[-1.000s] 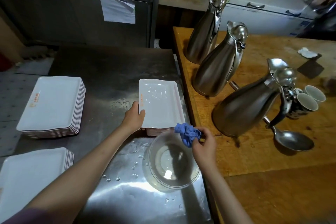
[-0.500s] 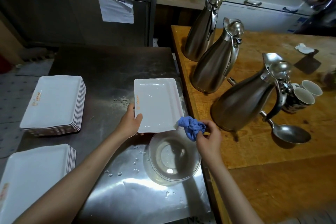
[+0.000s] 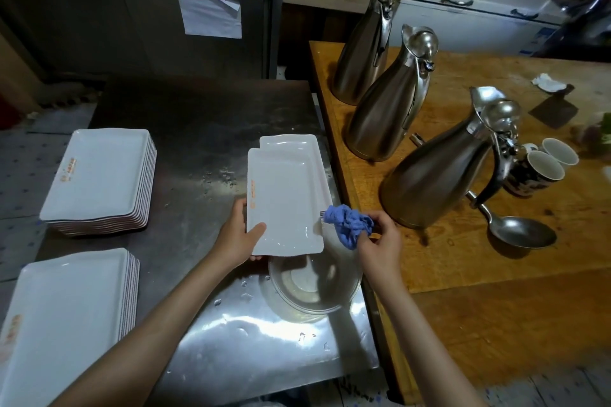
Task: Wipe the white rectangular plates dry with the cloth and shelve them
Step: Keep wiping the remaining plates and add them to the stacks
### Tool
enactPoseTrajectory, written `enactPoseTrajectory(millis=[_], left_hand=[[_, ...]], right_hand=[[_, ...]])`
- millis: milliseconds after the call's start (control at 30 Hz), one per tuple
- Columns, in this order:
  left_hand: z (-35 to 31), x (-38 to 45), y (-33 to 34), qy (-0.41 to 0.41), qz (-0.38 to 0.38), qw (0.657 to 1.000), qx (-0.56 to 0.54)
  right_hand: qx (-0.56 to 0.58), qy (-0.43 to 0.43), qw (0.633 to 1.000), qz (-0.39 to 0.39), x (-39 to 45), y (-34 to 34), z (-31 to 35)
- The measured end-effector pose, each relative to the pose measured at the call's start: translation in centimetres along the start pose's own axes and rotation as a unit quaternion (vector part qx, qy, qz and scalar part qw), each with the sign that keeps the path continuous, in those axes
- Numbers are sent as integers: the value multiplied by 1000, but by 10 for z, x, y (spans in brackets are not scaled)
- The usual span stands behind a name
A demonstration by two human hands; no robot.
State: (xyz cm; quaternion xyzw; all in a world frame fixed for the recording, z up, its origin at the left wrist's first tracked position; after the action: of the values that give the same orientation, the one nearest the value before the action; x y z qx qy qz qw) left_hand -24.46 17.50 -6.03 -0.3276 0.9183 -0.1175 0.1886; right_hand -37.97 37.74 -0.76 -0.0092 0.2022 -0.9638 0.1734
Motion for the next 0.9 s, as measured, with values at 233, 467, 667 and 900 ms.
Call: enactPoseTrajectory(millis=[233, 467, 667, 900], left_hand=[[-2, -16, 5, 19, 6, 1000, 18], [-10, -24, 6, 69, -15, 996, 58], [-23, -29, 7, 128, -15, 981, 142], [-38, -30, 9, 178, -3, 949, 262]], right_hand=[[-8, 14, 1000, 3, -5, -2, -2], [3, 33, 999, 7, -10, -2, -2], [11, 20, 1000, 11, -14, -4, 0], [-1, 24, 1000, 4, -14, -6, -2]])
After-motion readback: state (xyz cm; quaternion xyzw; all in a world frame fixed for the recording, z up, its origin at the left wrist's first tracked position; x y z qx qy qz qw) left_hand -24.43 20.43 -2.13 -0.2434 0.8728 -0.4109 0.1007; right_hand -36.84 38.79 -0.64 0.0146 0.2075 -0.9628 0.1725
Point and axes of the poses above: each hand's wrist, its own x-axis towards the middle knuckle, its own y-axis out of the palm, z = x × y, the point moved 3 cm from there along x, towards the middle knuckle, and after that the axes turned 3 degrees about y, right-handed, at the moved point
